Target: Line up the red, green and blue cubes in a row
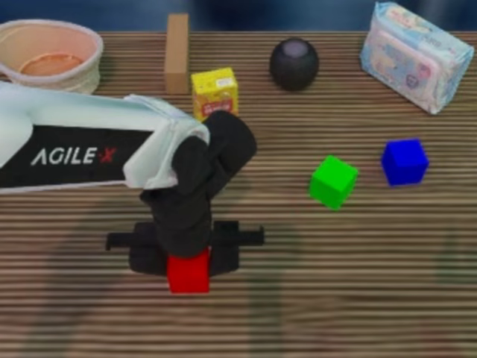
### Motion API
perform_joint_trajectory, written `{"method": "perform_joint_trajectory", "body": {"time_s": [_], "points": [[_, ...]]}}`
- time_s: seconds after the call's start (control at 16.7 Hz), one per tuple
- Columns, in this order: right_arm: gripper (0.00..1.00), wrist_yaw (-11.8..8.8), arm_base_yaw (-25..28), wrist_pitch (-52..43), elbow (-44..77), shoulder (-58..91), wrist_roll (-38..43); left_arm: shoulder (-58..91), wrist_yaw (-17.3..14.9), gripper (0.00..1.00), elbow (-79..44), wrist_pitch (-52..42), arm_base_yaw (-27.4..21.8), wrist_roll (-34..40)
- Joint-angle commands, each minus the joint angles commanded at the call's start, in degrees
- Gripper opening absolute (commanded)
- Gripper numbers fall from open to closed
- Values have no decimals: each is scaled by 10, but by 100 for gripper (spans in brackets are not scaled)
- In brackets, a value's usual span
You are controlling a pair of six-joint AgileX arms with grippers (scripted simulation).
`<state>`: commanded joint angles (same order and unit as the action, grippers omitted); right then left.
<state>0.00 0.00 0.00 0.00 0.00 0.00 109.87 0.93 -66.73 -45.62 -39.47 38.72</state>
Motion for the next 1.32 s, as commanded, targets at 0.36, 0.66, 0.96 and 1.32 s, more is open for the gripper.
{"method": "perform_joint_trajectory", "body": {"time_s": [0.36, 0.66, 0.96, 1.32], "points": [[100, 0, 0, 0, 0, 0, 0, 0, 0, 68, 0, 0, 0, 0], [100, 0, 0, 0, 0, 0, 0, 0, 0, 100, 0, 0, 0, 0], [100, 0, 0, 0, 0, 0, 0, 0, 0, 100, 0, 0, 0, 0], [100, 0, 0, 0, 0, 0, 0, -8, 0, 100, -17, -23, -1, 0]]}}
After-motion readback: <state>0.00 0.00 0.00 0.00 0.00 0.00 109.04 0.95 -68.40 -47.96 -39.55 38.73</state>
